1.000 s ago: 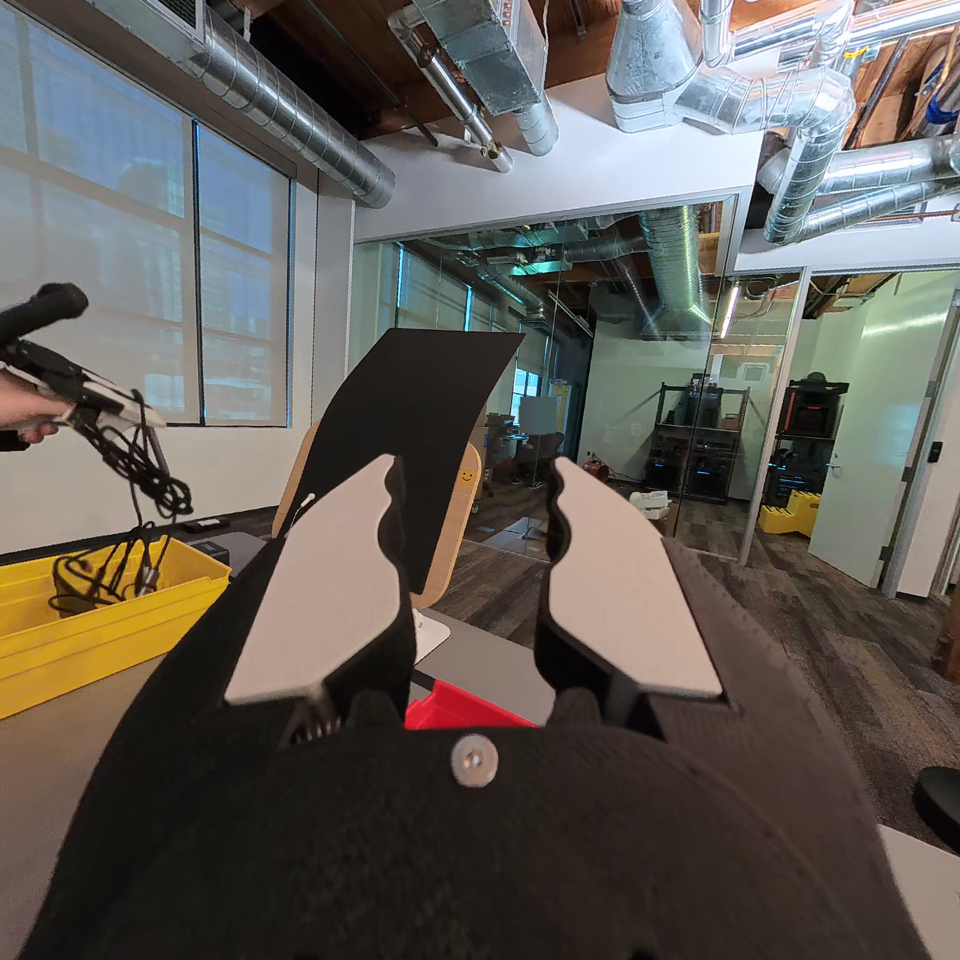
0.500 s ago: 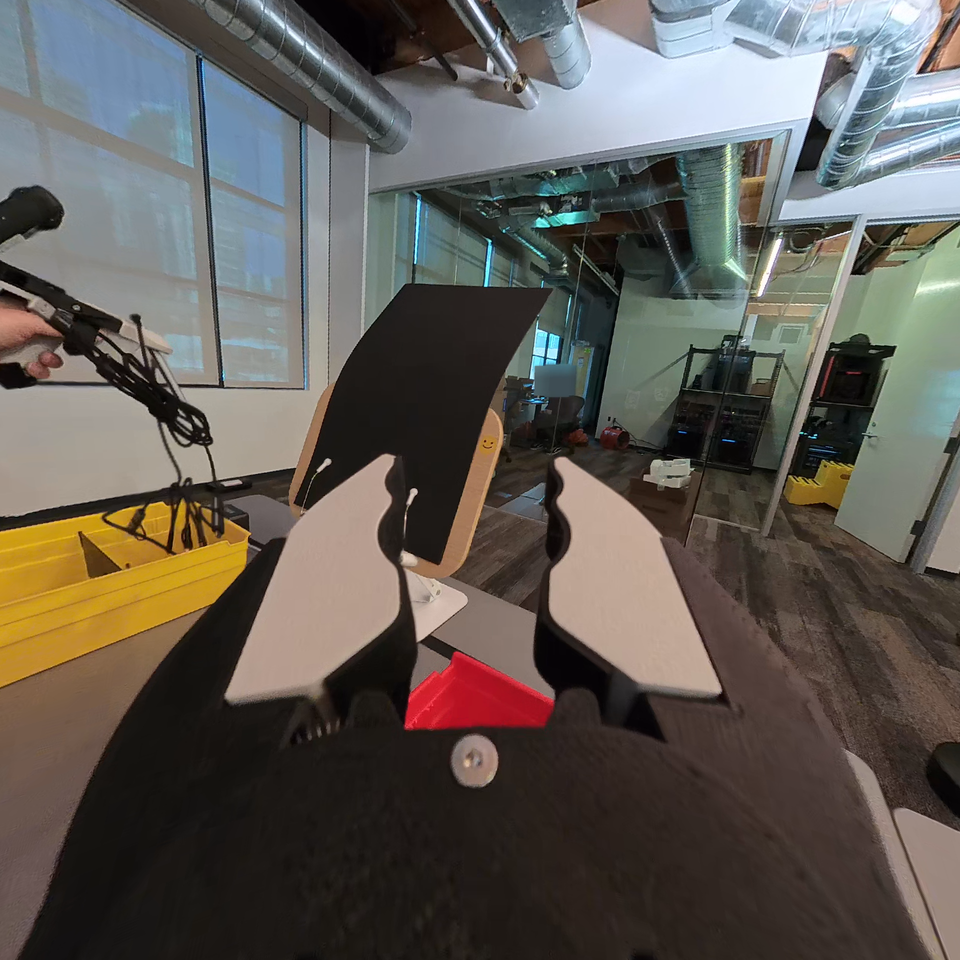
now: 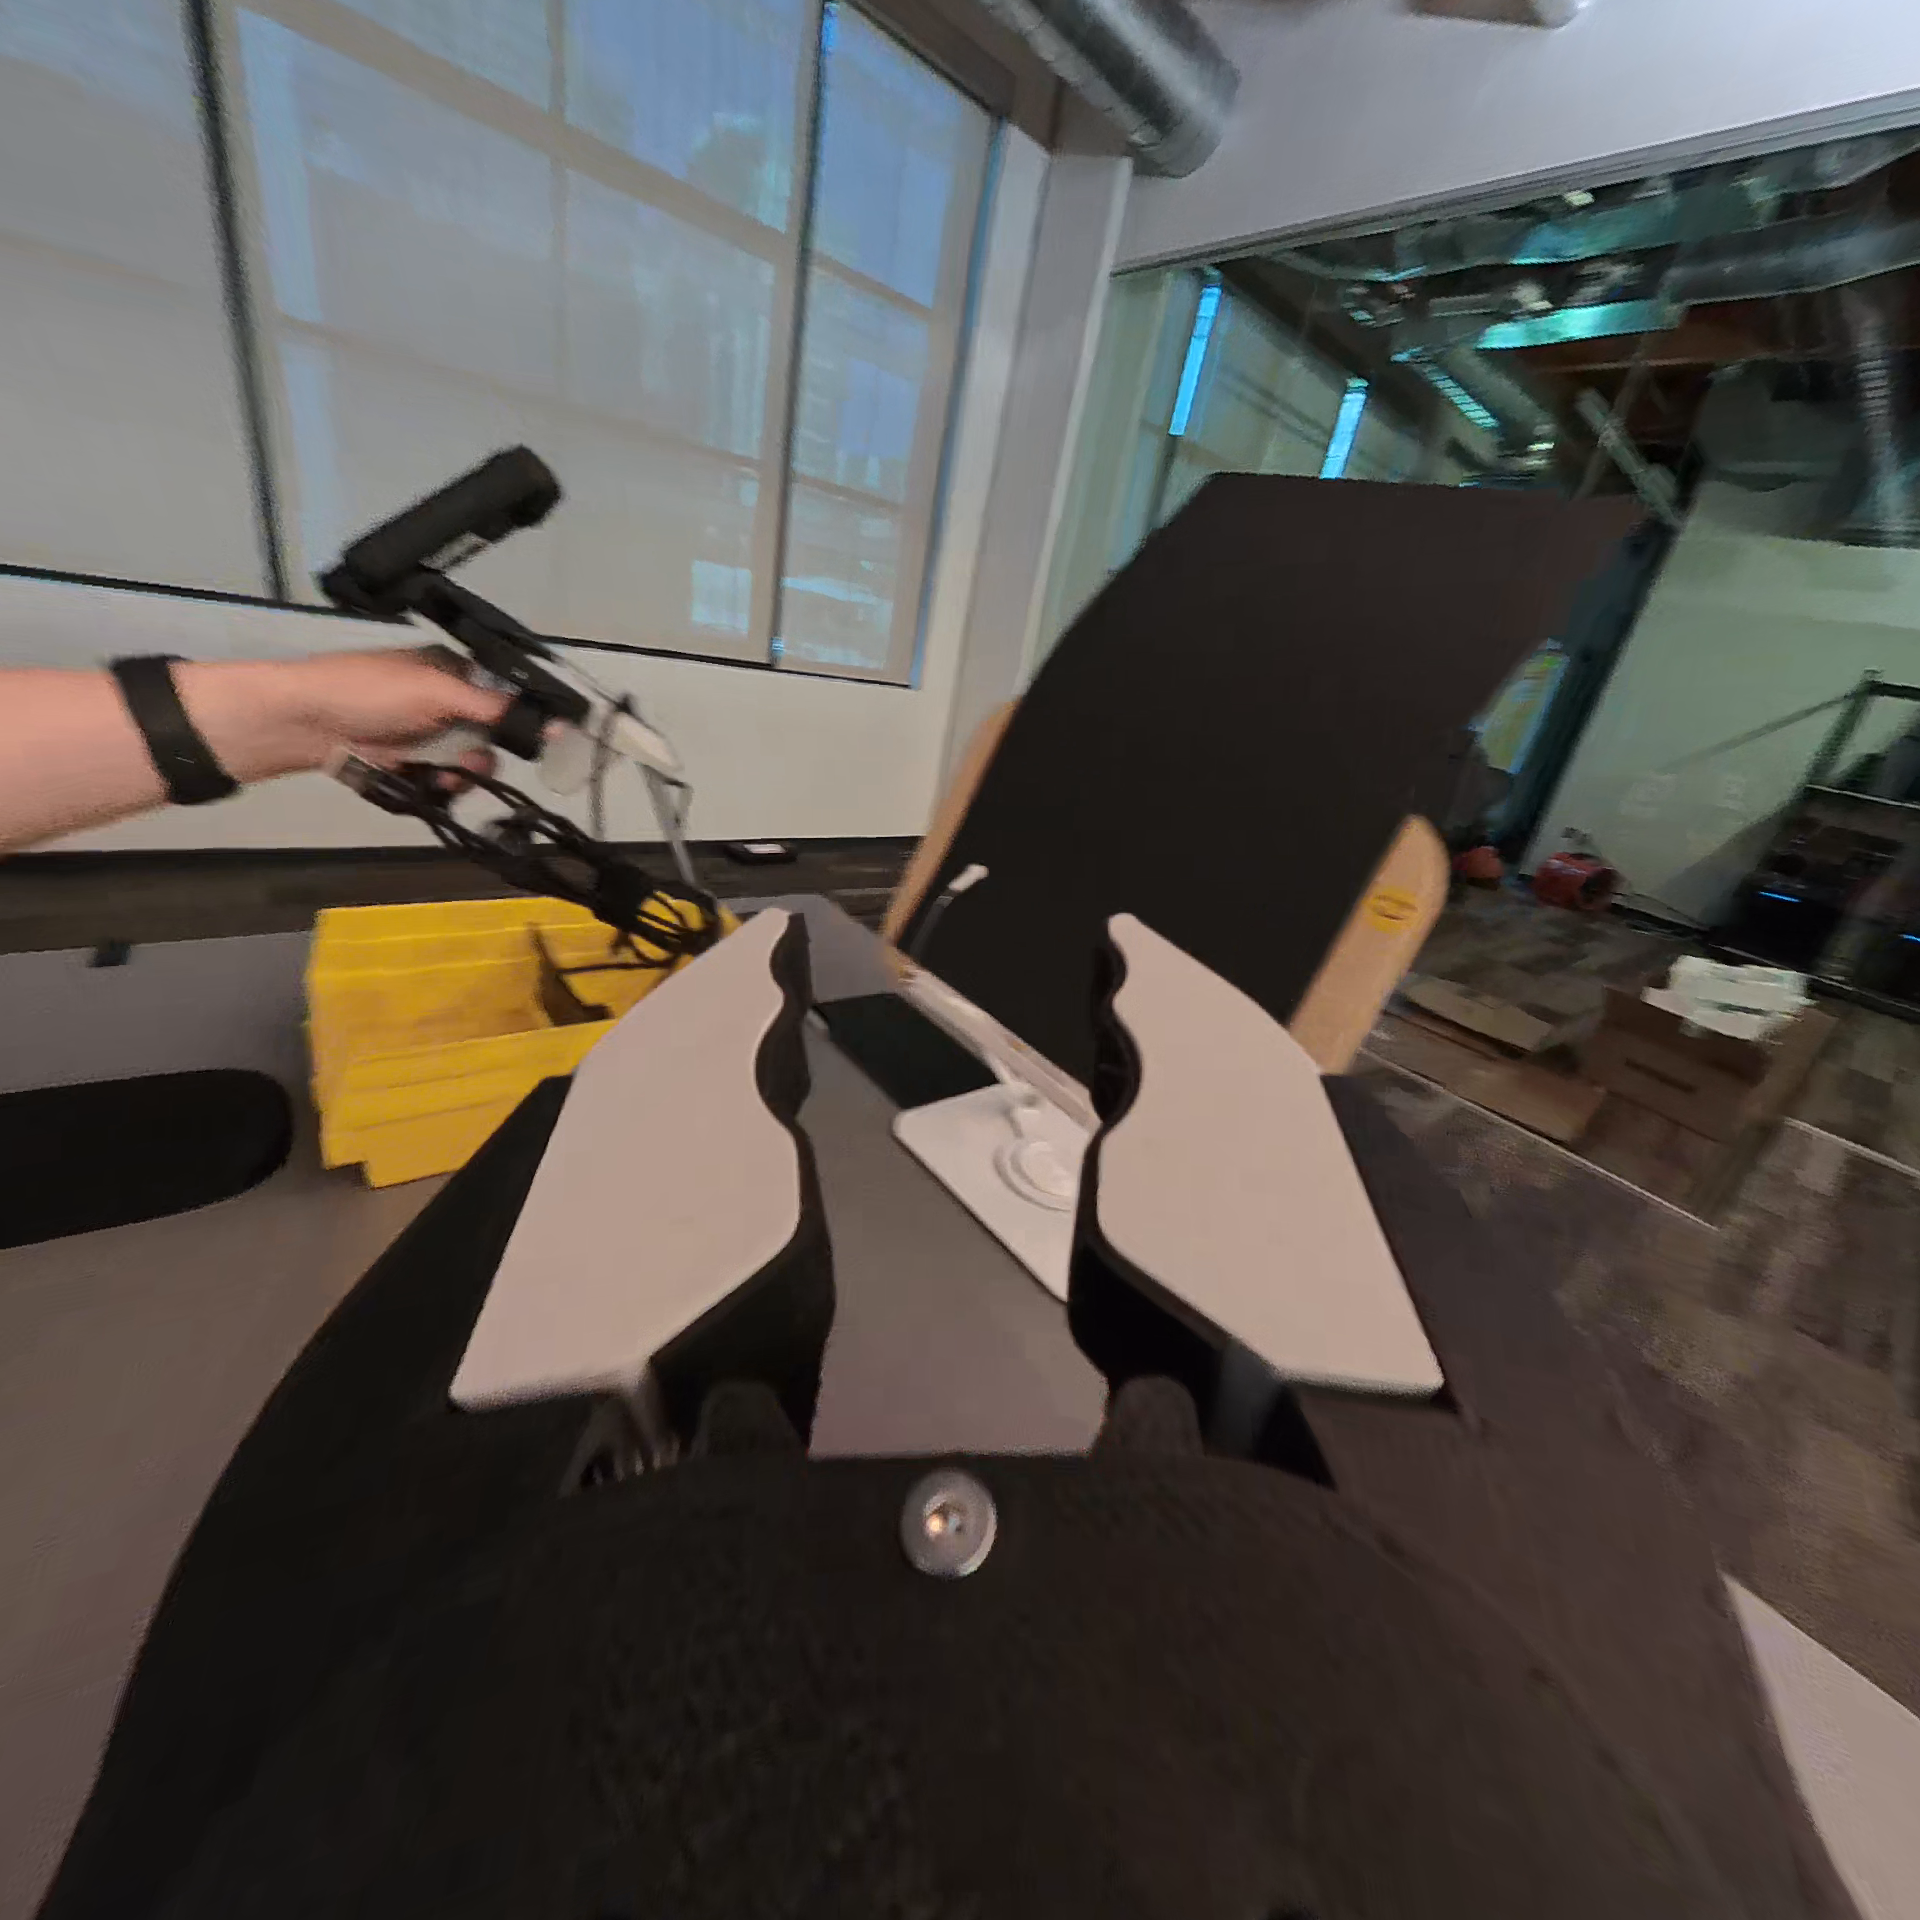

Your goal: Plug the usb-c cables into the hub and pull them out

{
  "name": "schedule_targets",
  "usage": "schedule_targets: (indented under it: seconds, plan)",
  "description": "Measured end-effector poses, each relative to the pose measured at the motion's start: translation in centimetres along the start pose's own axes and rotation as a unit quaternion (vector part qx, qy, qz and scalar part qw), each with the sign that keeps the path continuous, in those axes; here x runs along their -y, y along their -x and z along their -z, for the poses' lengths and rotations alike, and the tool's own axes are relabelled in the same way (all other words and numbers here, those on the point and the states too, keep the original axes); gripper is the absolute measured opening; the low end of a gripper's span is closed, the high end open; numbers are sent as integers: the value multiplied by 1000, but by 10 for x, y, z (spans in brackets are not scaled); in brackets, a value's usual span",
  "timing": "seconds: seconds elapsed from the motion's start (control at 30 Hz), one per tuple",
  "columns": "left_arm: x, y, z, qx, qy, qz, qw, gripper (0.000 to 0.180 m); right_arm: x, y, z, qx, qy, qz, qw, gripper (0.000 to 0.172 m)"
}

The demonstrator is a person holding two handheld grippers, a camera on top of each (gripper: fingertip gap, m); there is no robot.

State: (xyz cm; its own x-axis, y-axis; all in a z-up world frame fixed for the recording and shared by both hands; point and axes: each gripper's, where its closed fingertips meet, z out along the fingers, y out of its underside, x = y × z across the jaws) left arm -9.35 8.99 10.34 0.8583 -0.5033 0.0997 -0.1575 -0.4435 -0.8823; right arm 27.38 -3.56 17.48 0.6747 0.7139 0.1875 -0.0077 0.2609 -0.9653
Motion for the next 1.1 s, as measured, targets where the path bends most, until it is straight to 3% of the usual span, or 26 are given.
schedule_targets:
  seconds: [0.2,0.3,0.43,0.53,0.67,0.8,0.9,1.1]
  plan:
    - [-27,-22,-8,57,-33,-106,992,23,-19,88,-56,139,13,-46,989,47]
    - [-34,-39,-14,79,-62,-152,983,23,-41,116,-89,100,27,-48,993,42]
    - [-42,-67,-22,82,-105,-178,975,23,-77,156,-116,84,63,56,993,39]
    - [-46,-76,-26,106,-133,-193,966,23,-86,170,-131,69,72,110,989,36]
    - [-53,-81,-32,124,-145,-198,961,23,-89,181,-165,66,102,113,986,36]
    - [-55,-89,-40,103,-143,-204,963,23,-95,178,-210,54,137,124,981,31]
    - [-55,-92,-43,90,-142,-202,965,23,-113,175,-233,73,208,90,971,26]
    - [-55,-96,-50,108,-141,-241,954,23,-137,168,-235,88,369,42,924,27]
